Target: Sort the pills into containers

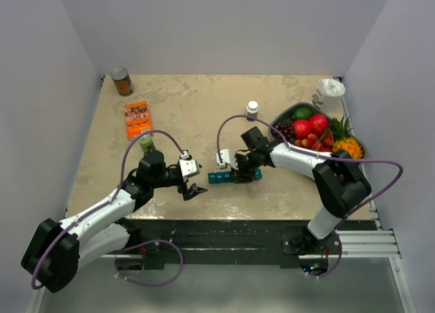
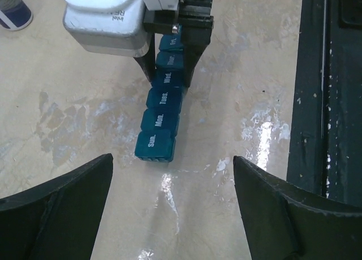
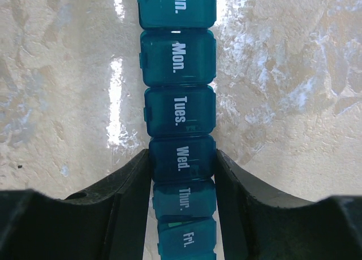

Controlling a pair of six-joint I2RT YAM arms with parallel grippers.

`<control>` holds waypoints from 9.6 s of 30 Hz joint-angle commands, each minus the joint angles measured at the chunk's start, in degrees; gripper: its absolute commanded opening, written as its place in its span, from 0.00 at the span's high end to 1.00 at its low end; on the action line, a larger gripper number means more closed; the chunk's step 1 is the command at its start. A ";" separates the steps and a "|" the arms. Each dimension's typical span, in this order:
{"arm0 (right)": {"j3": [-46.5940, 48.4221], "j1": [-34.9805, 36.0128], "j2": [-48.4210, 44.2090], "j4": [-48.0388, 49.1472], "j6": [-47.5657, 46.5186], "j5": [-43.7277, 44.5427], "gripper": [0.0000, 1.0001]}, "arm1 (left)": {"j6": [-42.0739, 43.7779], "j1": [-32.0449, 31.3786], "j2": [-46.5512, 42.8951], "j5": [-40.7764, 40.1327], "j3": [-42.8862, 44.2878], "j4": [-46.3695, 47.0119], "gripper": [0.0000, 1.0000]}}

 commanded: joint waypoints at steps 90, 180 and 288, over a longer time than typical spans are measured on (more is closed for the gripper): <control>1.77 -2.80 1.05 -1.99 -0.86 -0.76 0.26 | -44.46 -3.51 19.31 -13.12 1.36 24.73 0.68; 12.23 -8.61 8.43 -9.91 8.10 -12.10 0.46 | -45.32 -12.57 46.03 -20.07 5.58 27.10 1.00; 7.92 -6.59 1.31 1.95 13.11 1.35 0.36 | -46.82 -8.44 48.67 -22.27 12.79 25.34 0.86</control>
